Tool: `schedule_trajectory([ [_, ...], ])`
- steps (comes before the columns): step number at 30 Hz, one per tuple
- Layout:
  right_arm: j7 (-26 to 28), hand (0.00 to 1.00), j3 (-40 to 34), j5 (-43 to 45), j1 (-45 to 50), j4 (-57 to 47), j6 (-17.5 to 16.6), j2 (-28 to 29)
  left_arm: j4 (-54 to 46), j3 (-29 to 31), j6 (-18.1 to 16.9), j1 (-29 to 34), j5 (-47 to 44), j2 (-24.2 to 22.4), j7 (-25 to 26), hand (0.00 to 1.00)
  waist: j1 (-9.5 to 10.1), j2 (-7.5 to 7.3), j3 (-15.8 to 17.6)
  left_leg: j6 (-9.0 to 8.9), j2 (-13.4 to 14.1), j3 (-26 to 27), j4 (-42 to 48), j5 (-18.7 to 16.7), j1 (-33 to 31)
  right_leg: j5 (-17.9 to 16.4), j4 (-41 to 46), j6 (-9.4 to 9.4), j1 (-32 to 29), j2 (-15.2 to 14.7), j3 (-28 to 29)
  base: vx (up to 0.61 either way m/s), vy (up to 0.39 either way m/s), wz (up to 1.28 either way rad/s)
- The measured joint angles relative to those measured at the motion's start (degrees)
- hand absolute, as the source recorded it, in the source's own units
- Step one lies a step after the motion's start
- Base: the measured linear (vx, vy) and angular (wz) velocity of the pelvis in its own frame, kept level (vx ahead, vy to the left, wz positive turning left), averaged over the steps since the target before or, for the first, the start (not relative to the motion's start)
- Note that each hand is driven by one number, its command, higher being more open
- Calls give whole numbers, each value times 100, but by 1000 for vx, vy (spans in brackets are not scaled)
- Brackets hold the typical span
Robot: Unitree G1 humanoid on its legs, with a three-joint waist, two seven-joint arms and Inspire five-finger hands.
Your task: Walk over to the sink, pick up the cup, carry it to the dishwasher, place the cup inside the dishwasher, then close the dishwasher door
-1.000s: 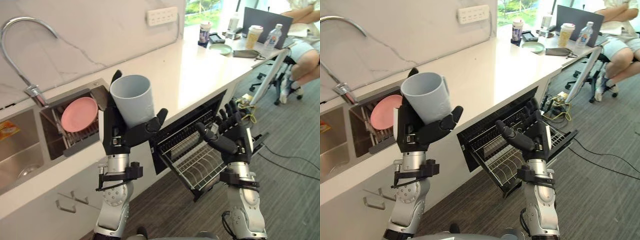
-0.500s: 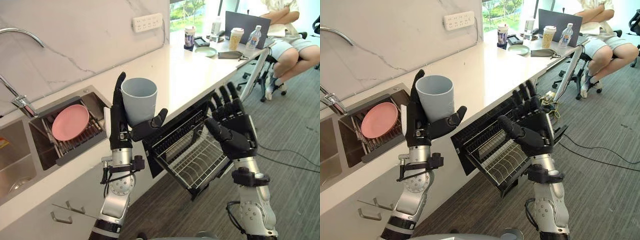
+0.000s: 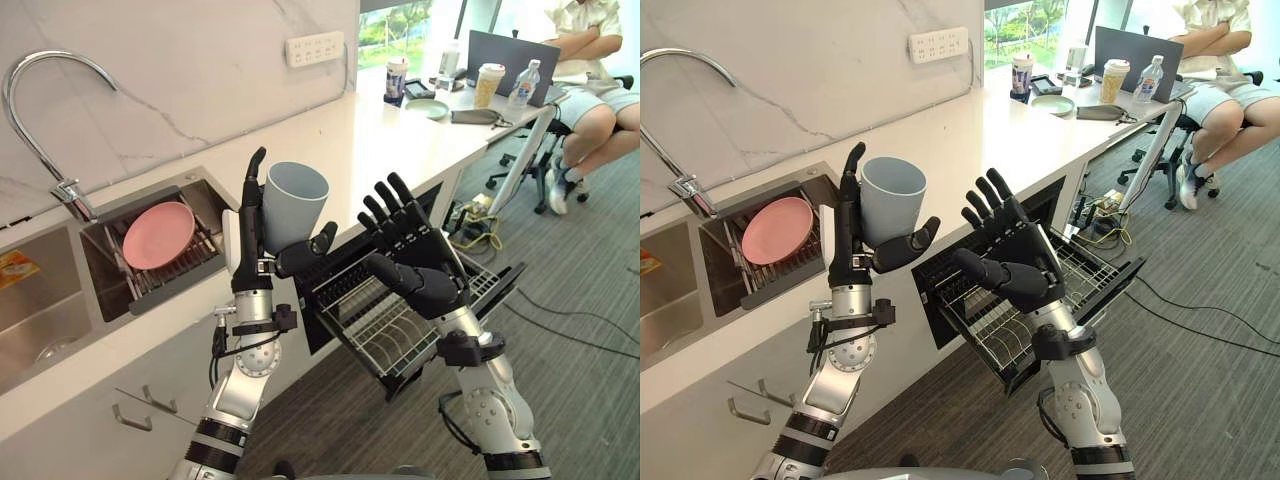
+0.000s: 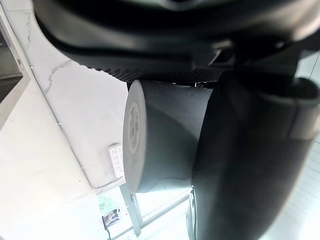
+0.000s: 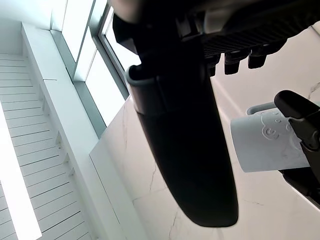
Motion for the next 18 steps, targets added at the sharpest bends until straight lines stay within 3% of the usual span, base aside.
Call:
schedule_trajectory([
  [7, -774, 100, 291, -243, -280, 194, -4, 3, 8, -509, 202, -6, 21, -1, -112, 0, 23, 0, -39, 10, 1, -69, -2, 81, -60, 31, -8, -18, 1, 2, -78, -34, 6, 6],
  [18, -1427, 100, 735, -485, -682, 364, 57, -7, 11, -834, 440, -6, 100, 8, -120, 0, 41, 0, -177, 26, 10, -82, -3, 129, -95, 115, -135, -70, 3, 24, -90, -28, 7, 0],
])
